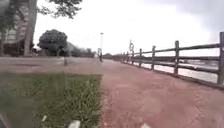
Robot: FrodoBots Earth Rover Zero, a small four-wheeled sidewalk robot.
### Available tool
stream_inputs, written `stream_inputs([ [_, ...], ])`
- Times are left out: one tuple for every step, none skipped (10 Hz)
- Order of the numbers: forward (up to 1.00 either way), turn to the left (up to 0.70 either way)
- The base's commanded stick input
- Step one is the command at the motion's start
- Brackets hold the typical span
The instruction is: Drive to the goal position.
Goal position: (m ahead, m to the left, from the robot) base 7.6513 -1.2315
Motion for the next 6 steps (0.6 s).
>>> stream_inputs([
  [0.7, -0.27],
  [0.7, -0.27],
  [0.7, -0.27],
  [0.7, -0.27],
  [0.7, -0.27],
  [0.7, -0.27],
])
